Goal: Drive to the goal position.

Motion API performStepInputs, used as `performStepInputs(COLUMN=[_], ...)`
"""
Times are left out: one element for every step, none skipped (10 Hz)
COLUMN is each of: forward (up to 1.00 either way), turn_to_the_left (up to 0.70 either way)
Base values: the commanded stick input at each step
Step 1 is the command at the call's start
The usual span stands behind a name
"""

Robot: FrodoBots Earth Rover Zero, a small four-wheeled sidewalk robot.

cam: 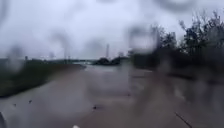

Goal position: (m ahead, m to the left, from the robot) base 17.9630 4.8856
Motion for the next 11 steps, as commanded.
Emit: performStepInputs(forward=[0.7, 0.7, 0.7, 0.7, 0.7, 0.7, 0.7, 0.7, 0.7, 0.7, 0.7], turn_to_the_left=[0.0, 0.0, 0.0, 0.05, 0.29, 0.32, 0.1, 0.0, 0.0, 0.0, 0.0])
